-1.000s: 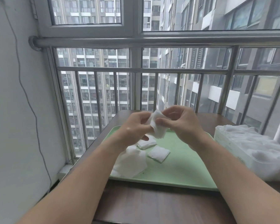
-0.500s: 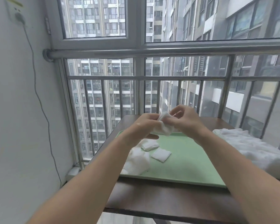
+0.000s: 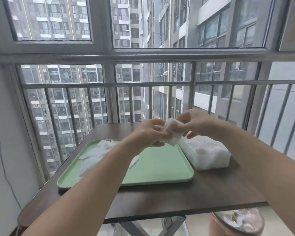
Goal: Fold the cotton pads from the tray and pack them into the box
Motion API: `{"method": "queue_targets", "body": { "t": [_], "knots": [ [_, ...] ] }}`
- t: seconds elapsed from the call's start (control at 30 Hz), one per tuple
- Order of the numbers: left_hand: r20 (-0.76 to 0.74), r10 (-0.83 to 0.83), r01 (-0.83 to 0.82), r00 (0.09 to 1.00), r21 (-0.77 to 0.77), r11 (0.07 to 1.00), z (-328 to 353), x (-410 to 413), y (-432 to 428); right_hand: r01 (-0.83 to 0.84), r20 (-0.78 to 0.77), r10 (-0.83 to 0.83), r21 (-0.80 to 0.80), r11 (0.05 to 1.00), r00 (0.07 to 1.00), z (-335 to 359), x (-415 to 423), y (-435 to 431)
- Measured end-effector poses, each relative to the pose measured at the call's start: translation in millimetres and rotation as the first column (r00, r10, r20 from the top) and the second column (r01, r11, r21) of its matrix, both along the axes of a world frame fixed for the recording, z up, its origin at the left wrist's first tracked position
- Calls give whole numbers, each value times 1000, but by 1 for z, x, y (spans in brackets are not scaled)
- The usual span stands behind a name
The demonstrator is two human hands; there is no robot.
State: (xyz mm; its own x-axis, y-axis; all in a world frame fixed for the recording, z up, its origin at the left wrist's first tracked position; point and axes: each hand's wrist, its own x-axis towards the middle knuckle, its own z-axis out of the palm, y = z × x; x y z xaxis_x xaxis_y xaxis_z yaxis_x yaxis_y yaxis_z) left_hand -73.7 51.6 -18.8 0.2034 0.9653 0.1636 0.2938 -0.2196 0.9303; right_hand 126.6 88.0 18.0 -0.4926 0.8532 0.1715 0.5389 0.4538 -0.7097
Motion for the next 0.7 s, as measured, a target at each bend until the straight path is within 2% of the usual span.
{"method": "queue_targets", "body": {
  "t": [0.1, 0.17, 0.3, 0.4, 0.6, 0.7],
  "knots": [
    [-47, 33, -31, 998, 51, 998, 1, 23, 4, -13, 70, 18, -68, 998, 997, 4, 27, 1],
    [-66, 43, -38, 997, 83, 996, 1, 39, 8, 12, 48, -8, -81, 997, 999, 5, 44, 3],
    [-272, 90, -36, 958, 198, 979, -7, 63, 24, 68, -77, -74, -78, 995, 994, 5, 74, 10],
    [-418, 25, 51, 908, 171, 984, -10, 74, 42, 70, -130, -83, -100, 993, 988, 4, 94, 16],
    [-721, -52, 95, 691, 18, 995, -14, 90, 97, 42, -150, -64, -150, 988, 987, -3, 108, 24],
    [-842, -88, 98, 533, -42, 994, -6, 103, 96, -9, -131, -16, -185, 983, 991, -5, 108, 27]
  ]
}}
